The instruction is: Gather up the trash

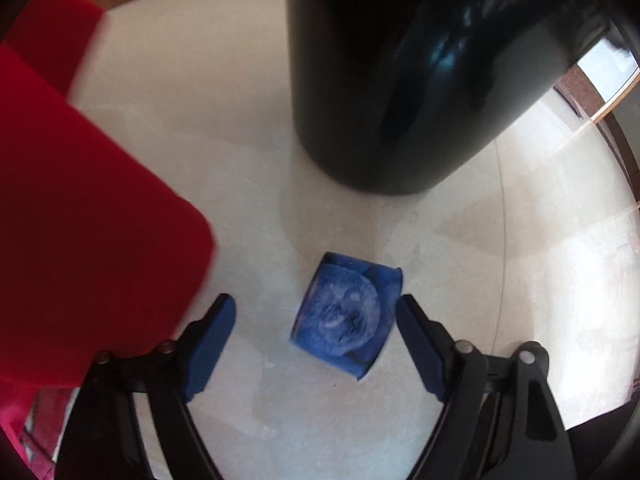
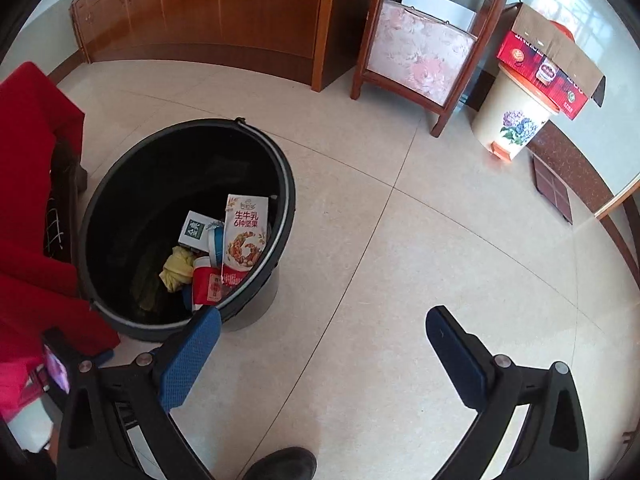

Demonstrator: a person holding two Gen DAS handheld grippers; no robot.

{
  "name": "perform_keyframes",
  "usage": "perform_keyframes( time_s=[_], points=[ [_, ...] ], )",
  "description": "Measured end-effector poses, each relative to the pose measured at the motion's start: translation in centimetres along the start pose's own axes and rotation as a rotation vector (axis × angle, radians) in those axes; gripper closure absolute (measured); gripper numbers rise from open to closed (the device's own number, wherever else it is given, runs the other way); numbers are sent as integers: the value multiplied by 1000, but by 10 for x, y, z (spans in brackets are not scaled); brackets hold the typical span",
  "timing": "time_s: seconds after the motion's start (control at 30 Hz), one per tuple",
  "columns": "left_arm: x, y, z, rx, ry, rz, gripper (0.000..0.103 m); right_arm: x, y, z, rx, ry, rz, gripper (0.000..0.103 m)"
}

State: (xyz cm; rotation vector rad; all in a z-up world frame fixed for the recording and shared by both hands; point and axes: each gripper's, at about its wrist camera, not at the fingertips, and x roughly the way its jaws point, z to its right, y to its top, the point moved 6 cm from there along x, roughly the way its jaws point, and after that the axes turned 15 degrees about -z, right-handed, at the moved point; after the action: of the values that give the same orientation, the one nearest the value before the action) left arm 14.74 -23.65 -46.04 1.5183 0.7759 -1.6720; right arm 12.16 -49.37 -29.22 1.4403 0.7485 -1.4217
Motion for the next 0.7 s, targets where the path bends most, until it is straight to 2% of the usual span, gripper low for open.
perform_keyframes(
  time_s=[0.03,0.1,0.13,0.17,0.2,0.3,0.33,0.37,0.4,0.43,0.47,0.6,0.7],
  points=[
    [3,5,0,-18,-11,12,23,-1,4,1,10,9,3,0],
    [16,9,2,-19,-27,-36,43,-6,9,0,10,14,27,0],
    [22,10,3,-15,-51,-64,65,-6,10,-1,4,6,28,0],
    [26,10,4,-11,-60,-81,83,-6,11,-3,-4,4,28,0],
    [28,9,4,-3,-56,-89,85,-6,11,-5,-12,6,30,0],
    [24,3,1,5,-44,-78,85,-2,9,-7,-23,-7,17,0],
    [18,2,-2,-7,-44,-54,78,-1,9,-8,-19,0,10,0],
    [10,-2,-7,-25,-43,-37,57,-2,9,-8,-16,8,11,0],
    [4,-4,-10,-40,-48,-26,45,-5,9,-9,-19,12,23,0],
    [-9,-10,-17,-66,-45,20,28,-6,10,-11,-23,10,30,0],
    [-21,-18,-25,-86,-20,68,23,-7,10,-12,-27,12,34,0],
    [-28,-45,-36,-101,-4,72,22,-9,11,-23,-55,27,41,0],
    [-17,-52,-39,-132,12,31,22,-11,9,-32,-79,33,43,0]
  ],
)
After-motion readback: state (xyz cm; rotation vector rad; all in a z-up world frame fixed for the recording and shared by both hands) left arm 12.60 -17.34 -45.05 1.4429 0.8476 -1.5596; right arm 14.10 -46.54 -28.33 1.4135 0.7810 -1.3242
